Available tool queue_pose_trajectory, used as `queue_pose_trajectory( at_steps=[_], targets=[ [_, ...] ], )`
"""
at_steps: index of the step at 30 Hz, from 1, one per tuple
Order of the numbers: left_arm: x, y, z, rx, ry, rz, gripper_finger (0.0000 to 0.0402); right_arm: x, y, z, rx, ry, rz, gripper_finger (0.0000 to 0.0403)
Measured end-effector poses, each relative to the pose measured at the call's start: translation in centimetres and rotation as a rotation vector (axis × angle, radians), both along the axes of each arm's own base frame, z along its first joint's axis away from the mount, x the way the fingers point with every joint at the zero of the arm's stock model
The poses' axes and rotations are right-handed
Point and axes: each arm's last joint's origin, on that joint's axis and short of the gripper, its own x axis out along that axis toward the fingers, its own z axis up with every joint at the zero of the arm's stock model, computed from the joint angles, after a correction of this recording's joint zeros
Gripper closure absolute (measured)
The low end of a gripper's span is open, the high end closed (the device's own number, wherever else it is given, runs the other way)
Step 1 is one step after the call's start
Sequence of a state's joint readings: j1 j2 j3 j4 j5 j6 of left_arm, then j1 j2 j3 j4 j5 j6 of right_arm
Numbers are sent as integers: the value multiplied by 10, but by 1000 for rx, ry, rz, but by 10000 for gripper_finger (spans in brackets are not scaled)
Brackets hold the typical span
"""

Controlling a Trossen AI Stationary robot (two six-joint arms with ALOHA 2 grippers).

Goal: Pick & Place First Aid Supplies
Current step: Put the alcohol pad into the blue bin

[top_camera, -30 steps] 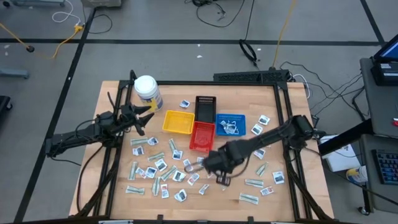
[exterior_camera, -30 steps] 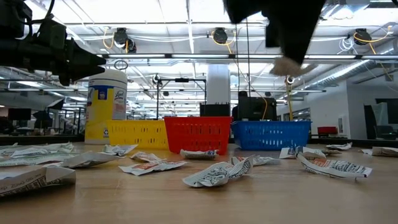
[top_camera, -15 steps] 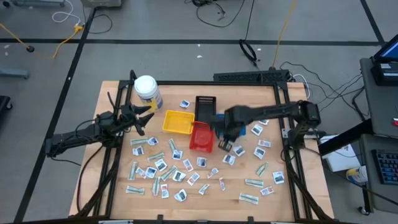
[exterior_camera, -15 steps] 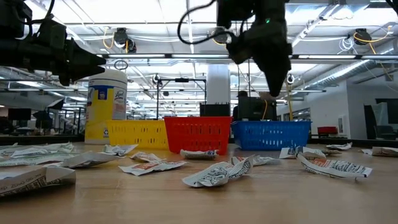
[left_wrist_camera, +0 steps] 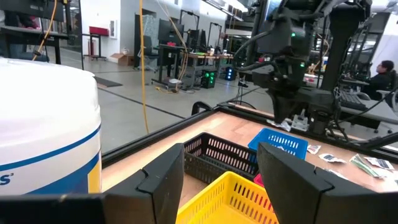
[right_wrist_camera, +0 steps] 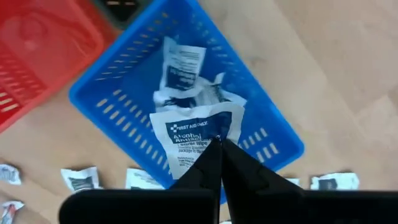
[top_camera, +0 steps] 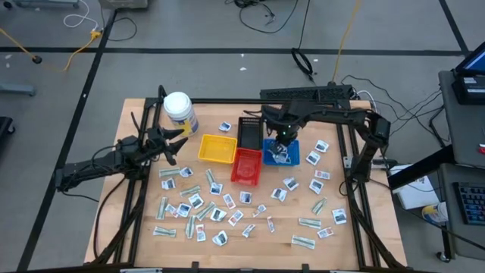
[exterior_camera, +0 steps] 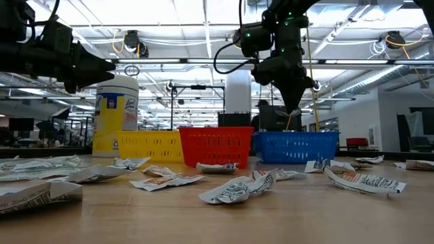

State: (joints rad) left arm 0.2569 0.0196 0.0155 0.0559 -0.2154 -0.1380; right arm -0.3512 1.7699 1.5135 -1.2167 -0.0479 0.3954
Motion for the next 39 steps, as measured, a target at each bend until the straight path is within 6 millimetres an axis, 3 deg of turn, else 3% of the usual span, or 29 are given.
queue_pose_trajectory(
  at_steps=[3,13,21,26,34,39],
  targets=[
    [0,0,0,0,-1,0,192,1,-1,-5,-28,-7,-6,403],
    [0,0,0,0,0,0,192,1,18,-47,-102,3,13,403],
    [0,0,0,0,-1,0,192,0,18,-54,-157,-2,19,396],
    [0,0,0,0,0,0,192,1,20,-54,-151,-4,27,353],
    [0,0,0,0,0,0,192,2,22,-54,-133,-17,49,246],
    [0,0,0,0,0,0,192,8,21,-43,-183,-140,123,212]
  ],
)
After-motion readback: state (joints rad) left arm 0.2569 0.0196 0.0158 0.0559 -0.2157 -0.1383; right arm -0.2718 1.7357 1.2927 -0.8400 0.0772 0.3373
